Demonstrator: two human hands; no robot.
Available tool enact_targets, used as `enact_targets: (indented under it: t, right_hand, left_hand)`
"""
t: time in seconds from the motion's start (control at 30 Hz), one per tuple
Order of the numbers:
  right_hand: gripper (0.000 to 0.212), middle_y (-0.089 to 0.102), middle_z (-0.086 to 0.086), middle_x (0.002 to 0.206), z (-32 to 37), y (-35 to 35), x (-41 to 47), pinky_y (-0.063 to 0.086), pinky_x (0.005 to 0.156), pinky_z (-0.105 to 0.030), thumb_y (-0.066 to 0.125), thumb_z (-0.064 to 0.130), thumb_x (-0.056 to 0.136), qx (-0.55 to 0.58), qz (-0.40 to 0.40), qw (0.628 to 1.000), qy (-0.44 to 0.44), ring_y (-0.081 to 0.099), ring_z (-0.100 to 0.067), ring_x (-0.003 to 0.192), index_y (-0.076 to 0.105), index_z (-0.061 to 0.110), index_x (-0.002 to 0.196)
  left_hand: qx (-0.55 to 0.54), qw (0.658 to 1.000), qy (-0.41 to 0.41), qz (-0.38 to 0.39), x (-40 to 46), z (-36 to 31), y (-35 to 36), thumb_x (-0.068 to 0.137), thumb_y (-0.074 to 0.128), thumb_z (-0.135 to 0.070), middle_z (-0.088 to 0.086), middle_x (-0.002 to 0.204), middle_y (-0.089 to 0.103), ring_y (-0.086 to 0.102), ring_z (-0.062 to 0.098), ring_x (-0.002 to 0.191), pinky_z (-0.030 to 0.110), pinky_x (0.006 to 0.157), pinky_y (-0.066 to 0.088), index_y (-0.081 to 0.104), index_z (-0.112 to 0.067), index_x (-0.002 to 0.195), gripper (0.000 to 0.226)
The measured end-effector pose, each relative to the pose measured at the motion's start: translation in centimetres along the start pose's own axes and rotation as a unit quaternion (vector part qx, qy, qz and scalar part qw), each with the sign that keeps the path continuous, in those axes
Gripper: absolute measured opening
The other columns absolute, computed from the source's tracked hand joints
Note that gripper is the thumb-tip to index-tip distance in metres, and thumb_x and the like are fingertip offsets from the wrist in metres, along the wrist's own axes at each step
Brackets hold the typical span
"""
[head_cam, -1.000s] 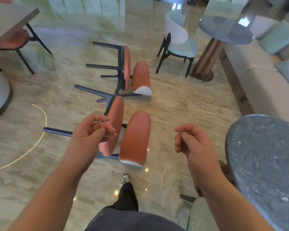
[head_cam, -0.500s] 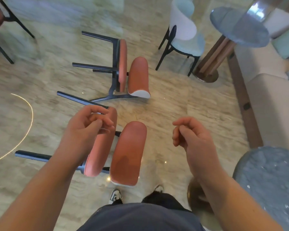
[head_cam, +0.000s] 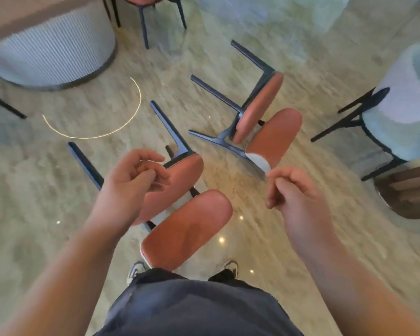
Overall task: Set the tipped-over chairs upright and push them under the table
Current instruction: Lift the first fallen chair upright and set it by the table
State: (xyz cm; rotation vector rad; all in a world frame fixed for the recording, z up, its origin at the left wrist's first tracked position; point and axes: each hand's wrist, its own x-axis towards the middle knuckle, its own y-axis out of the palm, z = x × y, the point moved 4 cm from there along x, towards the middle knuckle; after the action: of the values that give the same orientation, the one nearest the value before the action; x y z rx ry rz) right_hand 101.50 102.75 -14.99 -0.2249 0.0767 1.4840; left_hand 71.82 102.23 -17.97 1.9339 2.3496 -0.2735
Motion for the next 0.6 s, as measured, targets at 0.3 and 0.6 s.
enact_targets:
  t: [0.3,0.6]
  right_hand:
    - [0.023,0.062,0.002,0.066,-0.6,-0.3,2.7,0.050,0.062,-0.027,0.049,0.020,0.089,-0.021,0.135,0.991,-0.003,0.059,-0.014,0.062,0.071,0.026,0.085]
    - [0.020,0.062,0.001,0.067,-0.2,3.3,3.3,0.051,0.061,-0.024,0.051,0.029,0.087,-0.020,0.256,0.966,-0.037,0.059,-0.016,0.063,0.070,0.027,0.089]
  left_hand:
    - [-0.013,0.992,0.028,-0.124,-5.1,-2.2,0.4,0.087,0.044,-0.005,0.008,0.084,0.078,0.076,0.025,0.079,0.026,0.074,0.060,0.073,-0.028,0.097,0.039]
    - [-0.036,0.970,-0.002,-0.239,-9.4,0.4,-1.5,0.086,0.045,-0.004,0.004,0.081,0.078,0.076,0.023,0.078,0.027,0.073,0.061,0.077,-0.037,0.089,0.045]
